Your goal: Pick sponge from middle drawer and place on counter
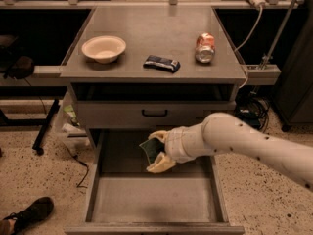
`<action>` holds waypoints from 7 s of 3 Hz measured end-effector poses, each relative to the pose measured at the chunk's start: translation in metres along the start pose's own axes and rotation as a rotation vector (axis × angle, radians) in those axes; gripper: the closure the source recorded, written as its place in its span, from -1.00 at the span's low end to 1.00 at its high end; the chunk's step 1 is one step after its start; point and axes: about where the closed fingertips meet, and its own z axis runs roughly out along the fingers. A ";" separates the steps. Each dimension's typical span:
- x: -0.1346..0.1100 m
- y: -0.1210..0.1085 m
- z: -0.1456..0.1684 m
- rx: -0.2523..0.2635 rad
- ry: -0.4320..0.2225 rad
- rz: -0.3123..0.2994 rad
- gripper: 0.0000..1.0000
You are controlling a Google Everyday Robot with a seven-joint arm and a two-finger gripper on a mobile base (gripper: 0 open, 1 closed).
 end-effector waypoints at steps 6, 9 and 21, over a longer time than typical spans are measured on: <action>-0.110 -0.183 -0.119 0.209 0.098 -0.121 1.00; -0.145 -0.336 -0.145 0.352 0.068 0.046 1.00; -0.067 -0.367 -0.217 0.541 -0.052 0.380 -1.00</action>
Offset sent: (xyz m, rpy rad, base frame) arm 0.0297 -0.0626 0.1548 -0.0958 -0.0551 -0.1099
